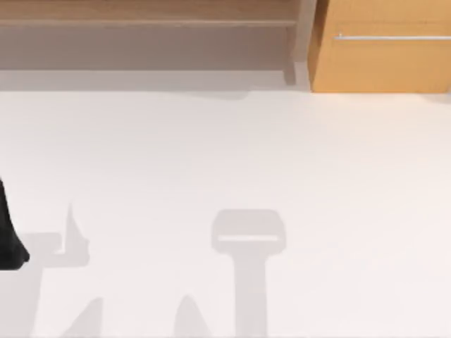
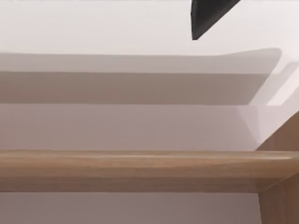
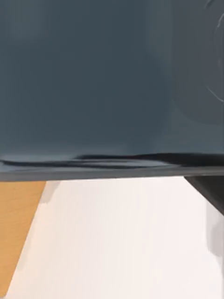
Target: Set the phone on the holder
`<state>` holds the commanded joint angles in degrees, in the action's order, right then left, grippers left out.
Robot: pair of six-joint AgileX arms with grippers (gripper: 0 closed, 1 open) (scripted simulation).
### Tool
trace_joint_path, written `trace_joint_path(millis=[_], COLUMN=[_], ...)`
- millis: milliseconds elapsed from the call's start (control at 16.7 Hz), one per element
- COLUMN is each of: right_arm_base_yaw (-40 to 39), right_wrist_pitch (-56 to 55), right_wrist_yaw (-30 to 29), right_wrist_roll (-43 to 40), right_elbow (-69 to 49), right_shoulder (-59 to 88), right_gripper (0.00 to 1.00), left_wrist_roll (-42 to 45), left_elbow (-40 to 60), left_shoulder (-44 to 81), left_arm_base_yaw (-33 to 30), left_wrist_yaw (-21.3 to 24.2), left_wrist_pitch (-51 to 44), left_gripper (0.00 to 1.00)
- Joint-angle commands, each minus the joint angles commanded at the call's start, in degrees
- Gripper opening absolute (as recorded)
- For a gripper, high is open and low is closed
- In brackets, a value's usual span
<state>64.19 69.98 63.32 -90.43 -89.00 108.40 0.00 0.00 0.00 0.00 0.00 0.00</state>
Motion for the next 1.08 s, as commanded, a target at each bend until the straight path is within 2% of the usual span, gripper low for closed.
trace_joint_path(millis=[540,840,1080], right_arm_base_yaw=[1.37,6.09,1.38], right_wrist_pitch=[-0.66,-12.32,-21.61], right_wrist_yaw=[0.97,2.12,2.09], right_wrist_roll=[-0.48,1.59,7.86], right_elbow=[0.89,5.07,6.26], right_shoulder=[-0.19,-3.81,-2.97], right_gripper=[0.0,0.0,0.0], left_wrist_roll=[0.0,0.0,0.0], left_elbow=[0.0,0.0,0.0], left_shoulder=[0.0,0.0,0.0], left_arm_base_yaw=[0.0,0.0,0.0], left_wrist_yaw=[0.0,0.0,0.0], left_wrist_pitch=[0.0,0.0,0.0], left_gripper=[1.0,1.0,1.0])
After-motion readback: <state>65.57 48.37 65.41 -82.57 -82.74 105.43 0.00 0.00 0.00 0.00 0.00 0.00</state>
